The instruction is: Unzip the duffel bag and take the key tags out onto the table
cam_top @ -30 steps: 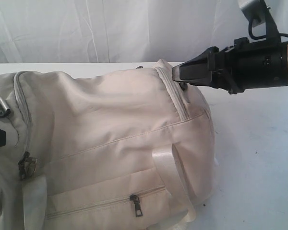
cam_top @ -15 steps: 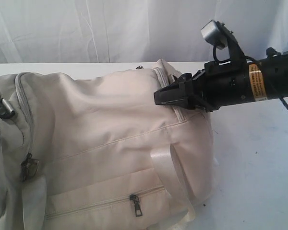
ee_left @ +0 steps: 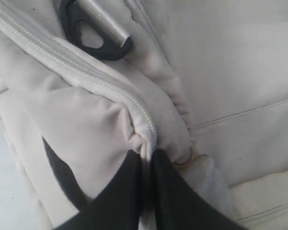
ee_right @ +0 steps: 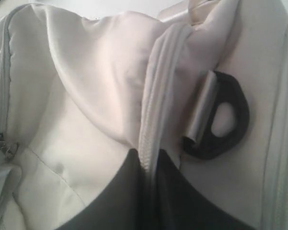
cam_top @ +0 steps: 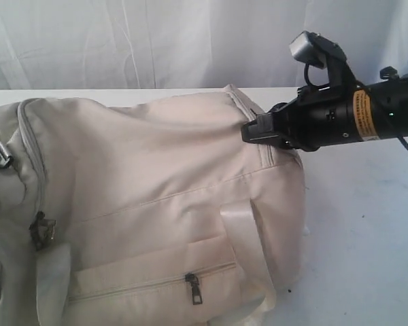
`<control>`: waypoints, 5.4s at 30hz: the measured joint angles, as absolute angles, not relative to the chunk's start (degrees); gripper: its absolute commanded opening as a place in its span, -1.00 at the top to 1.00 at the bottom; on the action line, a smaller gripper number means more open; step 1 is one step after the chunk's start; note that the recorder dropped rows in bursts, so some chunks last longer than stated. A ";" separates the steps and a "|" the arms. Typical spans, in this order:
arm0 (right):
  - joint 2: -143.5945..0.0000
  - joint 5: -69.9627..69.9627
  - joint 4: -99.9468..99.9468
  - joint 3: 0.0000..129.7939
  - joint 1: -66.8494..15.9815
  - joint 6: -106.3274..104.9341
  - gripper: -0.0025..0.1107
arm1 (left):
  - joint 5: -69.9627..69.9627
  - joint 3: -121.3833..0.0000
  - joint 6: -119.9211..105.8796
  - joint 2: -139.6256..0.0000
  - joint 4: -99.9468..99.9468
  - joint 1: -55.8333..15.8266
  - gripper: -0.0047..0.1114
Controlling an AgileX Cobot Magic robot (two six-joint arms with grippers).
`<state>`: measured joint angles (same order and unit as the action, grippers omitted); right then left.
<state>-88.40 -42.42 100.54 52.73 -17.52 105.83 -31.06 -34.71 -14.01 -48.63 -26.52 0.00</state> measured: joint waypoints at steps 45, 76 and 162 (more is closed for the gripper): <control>-89.60 -34.75 98.39 57.12 -47.28 81.69 -0.02 | -33.94 -41.27 4.21 -43.80 -2.61 -0.44 0.92; -110.52 -19.60 72.92 73.70 -65.71 62.91 0.61 | -34.15 -41.62 4.21 -43.80 -3.37 -0.44 0.92; -129.72 -6.35 74.94 111.98 -51.88 62.75 0.96 | -31.22 -36.58 3.37 -43.62 -6.55 -0.23 0.92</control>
<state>-129.72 -6.35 74.94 111.98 -51.88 62.75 -31.22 -36.58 3.37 -43.62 -6.55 -0.23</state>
